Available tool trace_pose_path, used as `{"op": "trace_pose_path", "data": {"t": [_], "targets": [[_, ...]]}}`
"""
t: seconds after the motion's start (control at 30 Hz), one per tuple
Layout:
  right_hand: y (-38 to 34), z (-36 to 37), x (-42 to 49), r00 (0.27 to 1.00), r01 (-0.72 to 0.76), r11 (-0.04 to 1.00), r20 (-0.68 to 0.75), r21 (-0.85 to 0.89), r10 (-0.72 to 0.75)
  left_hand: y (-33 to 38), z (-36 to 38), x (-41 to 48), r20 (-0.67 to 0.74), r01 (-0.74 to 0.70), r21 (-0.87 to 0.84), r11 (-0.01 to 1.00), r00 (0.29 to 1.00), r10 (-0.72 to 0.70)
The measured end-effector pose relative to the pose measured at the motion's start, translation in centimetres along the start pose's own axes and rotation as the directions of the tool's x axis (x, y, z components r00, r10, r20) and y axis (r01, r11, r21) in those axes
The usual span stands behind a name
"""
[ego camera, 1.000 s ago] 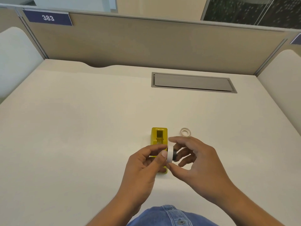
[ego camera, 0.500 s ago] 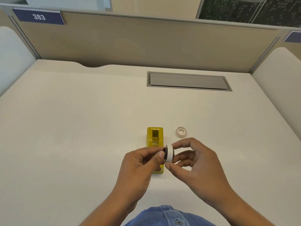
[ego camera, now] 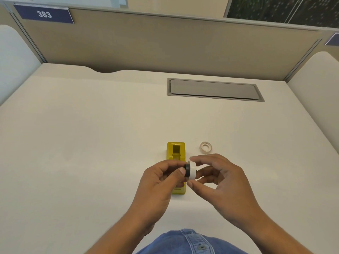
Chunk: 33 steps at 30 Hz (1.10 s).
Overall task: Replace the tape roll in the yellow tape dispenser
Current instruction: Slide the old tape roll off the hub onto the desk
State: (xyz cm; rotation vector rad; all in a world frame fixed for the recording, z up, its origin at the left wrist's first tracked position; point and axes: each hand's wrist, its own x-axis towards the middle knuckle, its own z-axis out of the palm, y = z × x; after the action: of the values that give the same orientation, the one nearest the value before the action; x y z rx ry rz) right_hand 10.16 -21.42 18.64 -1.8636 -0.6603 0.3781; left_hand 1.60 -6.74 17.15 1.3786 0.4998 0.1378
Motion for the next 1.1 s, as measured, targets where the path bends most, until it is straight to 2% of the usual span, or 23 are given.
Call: {"op": "trace_pose_path", "data": {"t": [0.17,0.33,0.6,0.77,0.9,1.1], "targets": [[-0.1,-0.3,0.3,1.0,0.006,1.0,0.006,0.02,-0.006,0.2,-0.2,0.4,0.036,-0.011,-0.036,0.999,0.999,0.013],[0.3,-0.5,0.2,0.999,-0.051,0.999,0.009,-0.005,0.051,0.2,-0.7,0.7,0.064,0.019,-0.044,0.999,0.998,-0.017],[0.8,-0.5,0.7,1.0,0.018,0.998,0.008,-0.053,-0.018,0.0,-0.7,1.0,-0.01,0.021,-0.05,0.999,1.0,-0.021],[1.8,-1.0,2.1,0.999,-0.001,1.0,-0.052,0.012,0.001,0.2,-1.1,1.5,-0.083,0.008,-0.069,0.998,0.996,-0.014],[5.3,-1.6,3.6,0.991,-0.089,0.994,-0.102,-0.056,0.083,0.3,-1.4,1.8,-0.098,0.006,-0.09,0.996,0.995,-0.015],[11.5,-1.8,5.0,0.976,-0.208,0.942,-0.119,-0.263,0.183,-0.1,-1.5,1.8,-0.101,0.022,-0.096,0.995,0.994,-0.032]]}}
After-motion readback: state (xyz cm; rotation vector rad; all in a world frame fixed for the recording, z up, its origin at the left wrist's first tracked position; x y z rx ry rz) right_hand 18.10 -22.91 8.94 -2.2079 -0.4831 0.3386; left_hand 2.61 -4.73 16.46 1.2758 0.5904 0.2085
